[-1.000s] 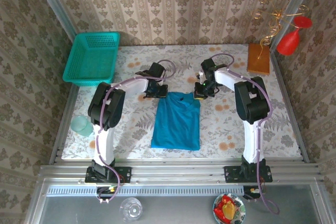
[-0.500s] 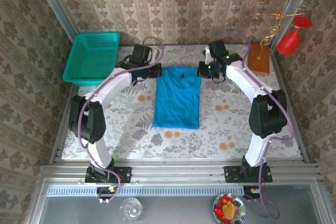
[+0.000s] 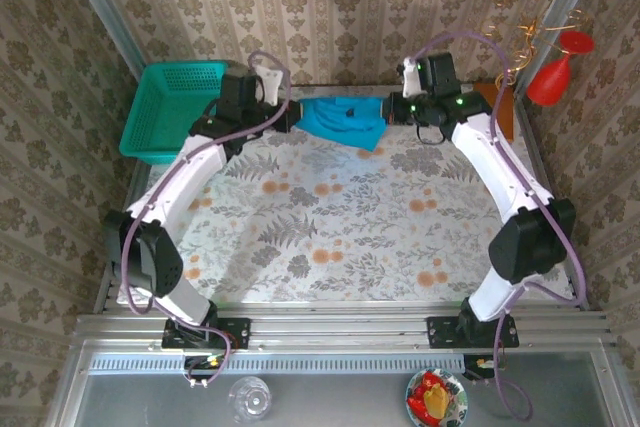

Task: Fold the inside-out t-shirt
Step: Fold the T-shirt at the center of the table.

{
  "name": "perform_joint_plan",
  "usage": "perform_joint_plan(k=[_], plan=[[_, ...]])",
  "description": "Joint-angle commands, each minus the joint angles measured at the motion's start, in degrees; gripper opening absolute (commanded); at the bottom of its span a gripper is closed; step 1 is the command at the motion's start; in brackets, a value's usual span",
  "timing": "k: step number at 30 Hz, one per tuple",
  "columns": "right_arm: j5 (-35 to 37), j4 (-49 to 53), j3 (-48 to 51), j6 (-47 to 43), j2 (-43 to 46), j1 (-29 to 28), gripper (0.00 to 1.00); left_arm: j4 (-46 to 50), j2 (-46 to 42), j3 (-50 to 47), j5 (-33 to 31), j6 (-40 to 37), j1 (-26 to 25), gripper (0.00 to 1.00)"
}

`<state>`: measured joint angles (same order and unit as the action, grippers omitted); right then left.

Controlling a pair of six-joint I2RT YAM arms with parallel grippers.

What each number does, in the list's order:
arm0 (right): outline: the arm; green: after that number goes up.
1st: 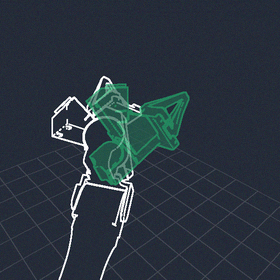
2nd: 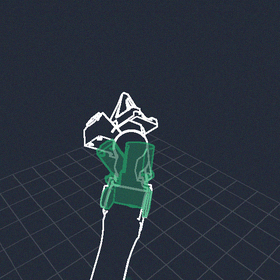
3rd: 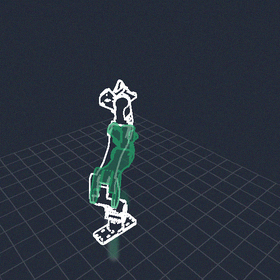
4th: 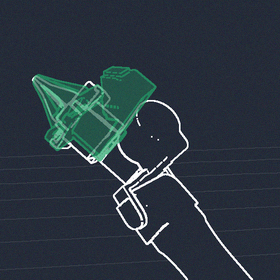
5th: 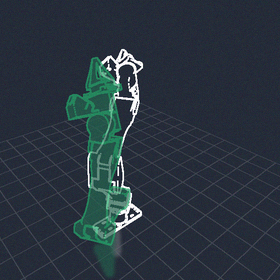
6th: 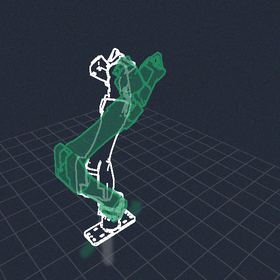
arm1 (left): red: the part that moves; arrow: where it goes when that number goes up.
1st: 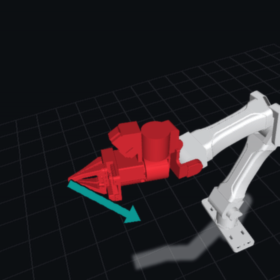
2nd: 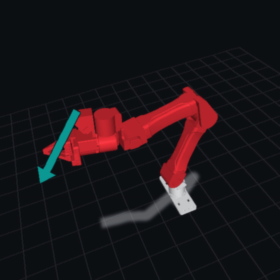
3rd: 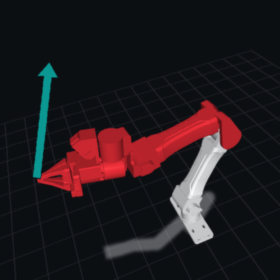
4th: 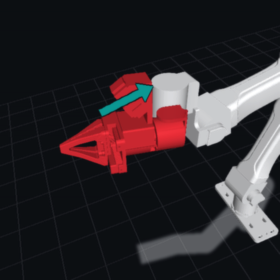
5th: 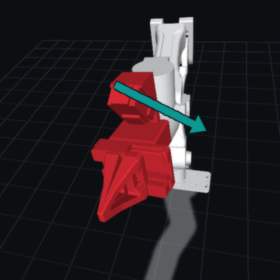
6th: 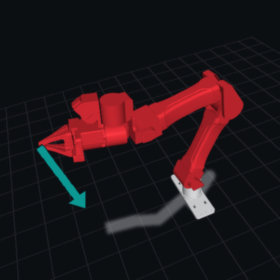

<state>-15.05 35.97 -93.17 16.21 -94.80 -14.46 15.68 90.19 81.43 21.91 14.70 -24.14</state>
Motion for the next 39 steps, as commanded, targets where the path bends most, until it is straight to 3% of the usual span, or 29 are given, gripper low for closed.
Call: perform_joint_plan(k=[1, 8, 14, 22, 32, 39], plan=[[-1.9, -0.2, 10.0, -1.6, 5.8, -2.0, 0.0, -4.7, -6.3, -11.6, 3.2, 0.5, -0.6, 0.0], [0.2, -1.1, 28.3, 2.5, 19.0, -12.6, 0.0, -6.7, -20.5, -32.5, 1.2, 5.5, -5.7, 0.0], [3.3, -4.8, 34.4, 9.3, 20.7, -17.9, 0.0, -5.0, -23.9, -38.9, -3.5, 8.0, -5.7, 0.0], [7.4, -2.8, 29.2, 11.5, 10.8, -16.6, 0.0, -0.2, -10.4, -30.3, 1.5, 3.1, 1.7, 0.0], [2.1, -2.9, 26.1, 14.8, -2.0, -9.3, 0.0, 6.9, 10.0, -12.2, 8.6, -2.5, 2.3, 0.0], [0.8, -4.9, 25.8, 14.6, -6.6, -6.8, 0.0, 7.8, 18.3, -4.9, 9.8, -4.3, 2.4, 0.0]])
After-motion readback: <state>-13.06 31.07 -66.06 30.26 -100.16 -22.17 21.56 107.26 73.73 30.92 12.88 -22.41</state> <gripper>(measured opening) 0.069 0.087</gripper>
